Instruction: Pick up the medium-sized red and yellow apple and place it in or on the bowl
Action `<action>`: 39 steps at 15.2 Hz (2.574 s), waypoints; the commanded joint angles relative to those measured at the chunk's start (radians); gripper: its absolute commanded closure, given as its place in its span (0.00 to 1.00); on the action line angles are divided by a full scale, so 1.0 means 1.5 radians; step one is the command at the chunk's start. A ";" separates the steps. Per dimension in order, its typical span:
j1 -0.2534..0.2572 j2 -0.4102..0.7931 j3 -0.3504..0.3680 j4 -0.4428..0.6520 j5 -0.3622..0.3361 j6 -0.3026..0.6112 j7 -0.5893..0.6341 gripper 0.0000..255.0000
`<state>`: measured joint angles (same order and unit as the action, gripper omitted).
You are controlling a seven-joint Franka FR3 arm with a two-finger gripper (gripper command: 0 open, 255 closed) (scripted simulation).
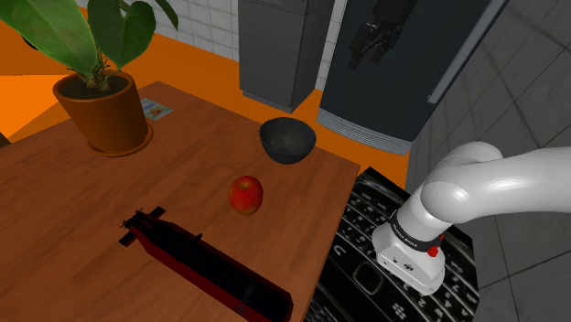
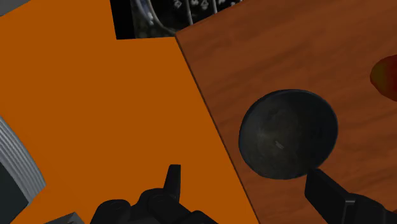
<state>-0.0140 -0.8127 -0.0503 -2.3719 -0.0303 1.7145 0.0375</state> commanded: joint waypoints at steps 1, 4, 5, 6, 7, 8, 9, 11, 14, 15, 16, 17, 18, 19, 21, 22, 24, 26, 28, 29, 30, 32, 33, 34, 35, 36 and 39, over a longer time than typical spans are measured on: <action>0.000 0.000 0.000 0.000 0.000 0.000 0.000 0.00; 0.016 0.006 0.038 -0.024 0.026 0.019 0.041 0.00; 0.021 0.009 0.050 -0.031 0.035 0.026 0.054 0.00; 0.027 0.014 0.063 -0.037 0.044 0.033 0.068 0.00; 0.032 0.019 0.076 -0.042 0.053 0.040 0.081 0.00; 0.038 0.024 0.089 -0.047 0.062 0.047 0.095 0.00; 0.044 0.031 0.102 -0.051 0.071 0.055 0.108 0.00; 0.055 0.046 0.127 -0.057 0.088 0.071 0.135 0.00; 0.072 0.076 0.166 -0.061 0.114 0.097 0.175 0.00; 0.078 0.087 0.179 -0.061 0.122 0.106 0.188 0.00; 0.083 0.099 0.192 -0.060 0.130 0.115 0.201 0.00; 0.088 0.112 0.205 -0.058 0.137 0.124 0.214 0.00; 0.092 0.125 0.218 -0.055 0.144 0.134 0.227 0.00; 0.097 0.140 0.231 -0.052 0.151 0.143 0.240 0.00; 0.105 0.170 0.257 -0.044 0.162 0.162 0.266 0.00; 0.108 0.186 0.270 -0.038 0.167 0.172 0.280 0.00; 0.114 0.220 0.296 -0.026 0.175 0.191 0.307 0.00; 0.119 0.257 0.322 -0.010 0.179 0.210 0.334 0.00; 0.123 0.296 0.347 0.008 0.179 0.229 0.363 0.00; 0.125 0.317 0.360 0.019 0.178 0.238 0.378 0.00; 0.126 0.338 0.373 0.029 0.175 0.247 0.393 0.00; 0.128 0.368 0.390 0.045 0.169 0.259 0.415 0.00; 0.128 0.372 0.391 0.040 0.169 0.268 0.416 0.00; 0.128 0.377 0.393 0.034 0.168 0.278 0.417 0.00; 0.128 0.381 0.395 0.029 0.167 0.288 0.418 0.00; 0.128 0.386 0.397 0.024 0.166 0.297 0.420 0.00; 0.128 0.405 0.405 0.007 0.160 0.332 0.425 0.00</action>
<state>0.1787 -0.2209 0.5514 -2.3545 0.2156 2.1908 0.6702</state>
